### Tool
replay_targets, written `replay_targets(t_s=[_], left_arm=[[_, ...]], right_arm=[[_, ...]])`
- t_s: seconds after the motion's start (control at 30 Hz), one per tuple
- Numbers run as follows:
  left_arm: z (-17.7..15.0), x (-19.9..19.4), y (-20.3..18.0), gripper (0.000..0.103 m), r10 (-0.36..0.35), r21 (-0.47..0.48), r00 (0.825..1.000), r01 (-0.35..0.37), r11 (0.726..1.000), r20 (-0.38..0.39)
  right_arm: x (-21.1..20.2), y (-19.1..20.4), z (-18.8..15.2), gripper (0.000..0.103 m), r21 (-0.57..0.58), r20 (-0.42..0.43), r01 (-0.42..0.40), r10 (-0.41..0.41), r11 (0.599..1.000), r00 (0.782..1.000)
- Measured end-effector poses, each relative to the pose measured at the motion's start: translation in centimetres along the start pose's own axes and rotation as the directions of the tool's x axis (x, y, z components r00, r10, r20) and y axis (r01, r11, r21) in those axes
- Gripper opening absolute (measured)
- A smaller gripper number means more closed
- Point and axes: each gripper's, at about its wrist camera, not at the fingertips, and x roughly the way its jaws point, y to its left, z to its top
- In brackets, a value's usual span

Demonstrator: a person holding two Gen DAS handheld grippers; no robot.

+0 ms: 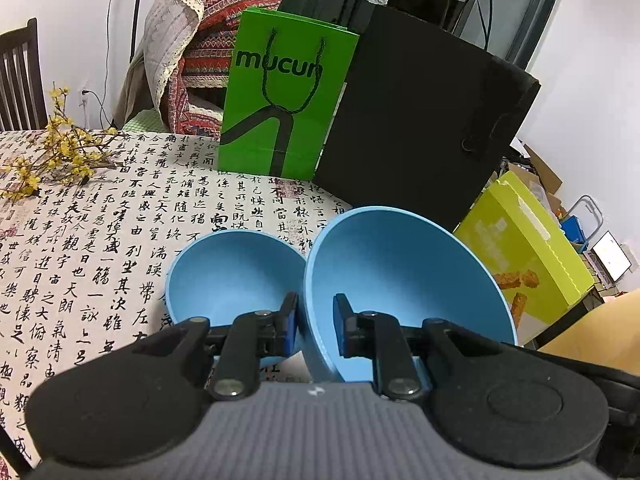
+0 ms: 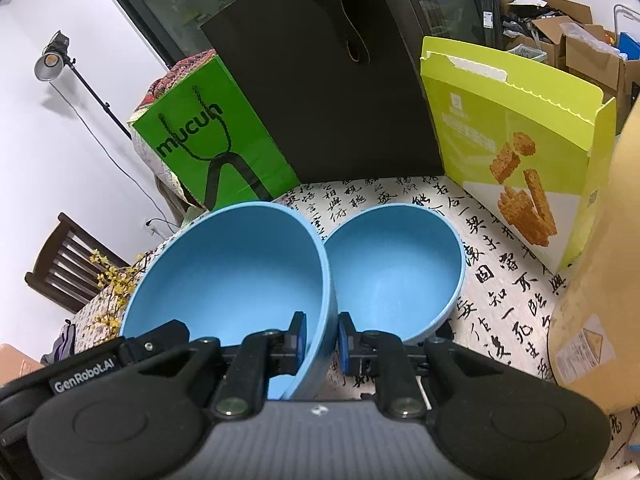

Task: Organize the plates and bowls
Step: 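Lift the larger blue bowl with both grippers, leaving the smaller bowl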

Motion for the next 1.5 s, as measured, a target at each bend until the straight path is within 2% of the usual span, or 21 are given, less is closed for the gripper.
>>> replay_targets(t_s=[0.9, 1.5], left_arm=[[-1.9, -5.2, 2.2, 0.019, 0.026, -0.010, 0.998, -0.025, 1.000, 0.051], [-2.4, -7.2, 4.4, 0.019, 0.007, 0.034, 0.999, -0.008, 0.999, 0.039]], right_arm=[[-2.9, 2.8, -3.2, 0.016, -0.050, 0.005, -0.036, 0.036, 0.998, 0.999], [-4.0, 4.9, -5.9, 0.016, -0.032, 0.020, -0.030, 0.031, 0.999, 0.999]])
